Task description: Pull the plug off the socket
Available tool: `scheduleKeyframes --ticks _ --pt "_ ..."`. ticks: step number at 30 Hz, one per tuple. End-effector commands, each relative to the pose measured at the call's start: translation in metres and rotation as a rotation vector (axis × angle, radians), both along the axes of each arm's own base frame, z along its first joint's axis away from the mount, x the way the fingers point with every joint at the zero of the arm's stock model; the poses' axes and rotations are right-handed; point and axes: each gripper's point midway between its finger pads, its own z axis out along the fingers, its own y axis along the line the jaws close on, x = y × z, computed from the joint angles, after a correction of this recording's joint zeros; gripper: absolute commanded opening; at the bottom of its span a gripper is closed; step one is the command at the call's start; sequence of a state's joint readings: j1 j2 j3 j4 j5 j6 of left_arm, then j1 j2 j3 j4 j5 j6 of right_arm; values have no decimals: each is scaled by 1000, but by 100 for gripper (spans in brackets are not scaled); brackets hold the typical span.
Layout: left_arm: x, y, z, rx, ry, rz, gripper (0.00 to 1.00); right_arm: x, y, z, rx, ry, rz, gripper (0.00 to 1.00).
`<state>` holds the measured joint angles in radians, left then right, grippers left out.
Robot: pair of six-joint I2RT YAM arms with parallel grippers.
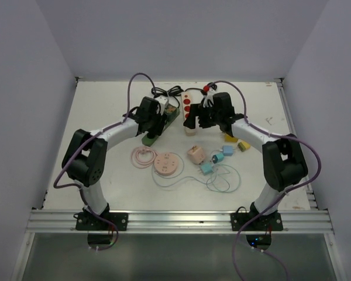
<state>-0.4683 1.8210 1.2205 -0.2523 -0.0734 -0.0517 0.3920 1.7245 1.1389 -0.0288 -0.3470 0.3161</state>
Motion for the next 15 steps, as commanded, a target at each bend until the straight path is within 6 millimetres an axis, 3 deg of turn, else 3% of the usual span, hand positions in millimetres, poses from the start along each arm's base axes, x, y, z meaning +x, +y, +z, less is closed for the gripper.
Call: scheduleKeyframes --ticks 1,5,11,15 --pt "-28 -7 21 -107 24 26 0 30 24 33 16 -186 61 91" --pt "-50 -11 15 -137 19 16 0 33 43 26 -12 -253 123 90" --pt "-60 -21 22 -159 -26 -13 0 28 79 10 -71 -347 239 89" --pt "-62 -22 32 -192 -71 -13 0 29 88 6 -94 -411 243 90"
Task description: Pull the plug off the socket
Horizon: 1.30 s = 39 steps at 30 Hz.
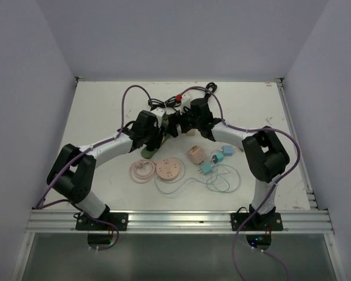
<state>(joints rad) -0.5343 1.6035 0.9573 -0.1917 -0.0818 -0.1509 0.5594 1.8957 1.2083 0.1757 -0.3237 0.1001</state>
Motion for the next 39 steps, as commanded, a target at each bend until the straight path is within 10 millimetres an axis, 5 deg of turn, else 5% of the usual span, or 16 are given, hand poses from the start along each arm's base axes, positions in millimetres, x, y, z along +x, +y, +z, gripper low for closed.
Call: scheduleKeyframes --ticks 1,10,18,26,31,39 --pt "2 -23 37 -140 -91 -24 0 23 11 25 7 -188 -6 90" --pt "-2 -27 53 -200 -142 -36 0 28 18 -3 -34 -163 -14 89" --pt "-9 -27 44 -213 -130 -50 0 13 38 -1 31 -197 69 86" --pt "-10 -24 47 -232 -175 -40 0 11 39 -12 3 -129 85 59" --pt "-14 -16 39 -222 -173 -2 0 8 37 -15 29 -73 63 21" --pt "-29 0 10 -203 -132 63 0 37 12 4 315 113 -26 11"
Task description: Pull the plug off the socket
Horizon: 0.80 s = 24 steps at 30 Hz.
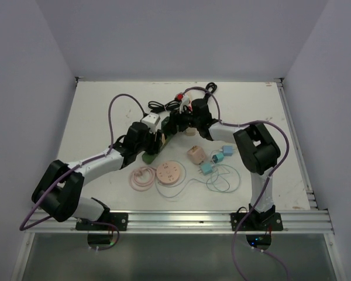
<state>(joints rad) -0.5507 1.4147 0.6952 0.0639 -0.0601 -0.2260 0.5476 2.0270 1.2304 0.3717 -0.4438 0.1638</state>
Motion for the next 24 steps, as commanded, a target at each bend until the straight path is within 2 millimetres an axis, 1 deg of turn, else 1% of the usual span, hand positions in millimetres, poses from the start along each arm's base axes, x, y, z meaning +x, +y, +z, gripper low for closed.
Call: scheduleKeyframes --ticks 1,5,6,7,8,9,10,11,12,13,14,15,16,17,18,22,24 --pt "-9 3 -6 -47 12 47 0 25 -15 22 190 122 -86 10" --pt "-15 5 -13 -52 27 49 0 21 -12 23 160 93 -60 8" --pt "-15 6 -14 -49 27 53 0 16 -9 20 129 78 -63 8" --pt "-14 6 -15 -47 26 56 0 14 -7 26 109 43 -57 8" --pt "-14 7 -14 -44 22 60 0 12 -5 26 63 -16 -33 8" --pt "-12 9 -15 -38 19 72 0 3 0 19 7 -40 -40 7" --pt "-12 9 -14 -41 17 77 0 0 2 19 -26 -79 -35 6" --pt "-10 9 -13 -43 10 83 0 -2 3 28 -63 -156 -27 6" --pt "-9 10 -13 -42 9 90 0 -14 11 25 -81 -188 -7 4" --pt "-8 10 -12 -48 6 100 0 -12 9 27 -112 -227 -43 4" --pt "-7 9 -11 -54 2 106 0 -13 8 33 -147 -292 -36 3" --pt "-6 11 -11 -54 -3 117 0 -23 15 31 -164 -326 -22 2" --pt "-5 11 -10 -61 -4 128 0 -23 13 30 -199 -360 -52 1" --pt "-3 11 -9 -67 -8 133 0 -24 13 33 -225 -406 -45 0" --pt "-2 11 -9 -66 -9 138 0 -30 17 31 -232 -423 -42 0" --pt "0 10 -9 -71 -8 146 0 -32 16 29 -220 -423 -60 0" --pt "-1 10 -9 -68 -6 149 0 -32 16 33 -195 -412 -69 0"
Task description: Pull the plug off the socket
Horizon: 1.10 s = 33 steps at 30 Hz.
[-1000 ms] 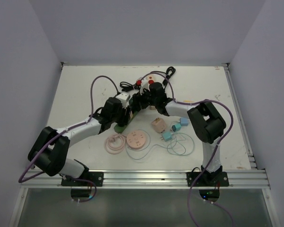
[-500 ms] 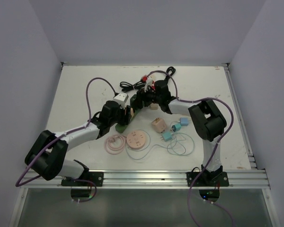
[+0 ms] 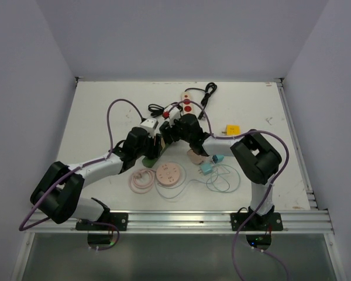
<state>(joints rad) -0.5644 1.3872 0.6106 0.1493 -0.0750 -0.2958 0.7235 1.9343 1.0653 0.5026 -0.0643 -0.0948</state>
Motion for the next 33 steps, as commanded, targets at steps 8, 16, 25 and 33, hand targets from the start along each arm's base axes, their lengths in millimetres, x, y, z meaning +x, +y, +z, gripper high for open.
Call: scheduleKeyframes --ticks 8,16,25,33 --pt "3 17 -8 3 2 115 0 34 -14 53 365 254 -36 0" --pt "2 17 -14 1 6 112 0 22 -11 47 306 226 25 0" --pt "10 11 -16 -2 14 113 0 -18 7 53 39 -117 17 0" --pt "11 8 -16 -9 21 113 0 -1 -10 73 225 1 -11 0"
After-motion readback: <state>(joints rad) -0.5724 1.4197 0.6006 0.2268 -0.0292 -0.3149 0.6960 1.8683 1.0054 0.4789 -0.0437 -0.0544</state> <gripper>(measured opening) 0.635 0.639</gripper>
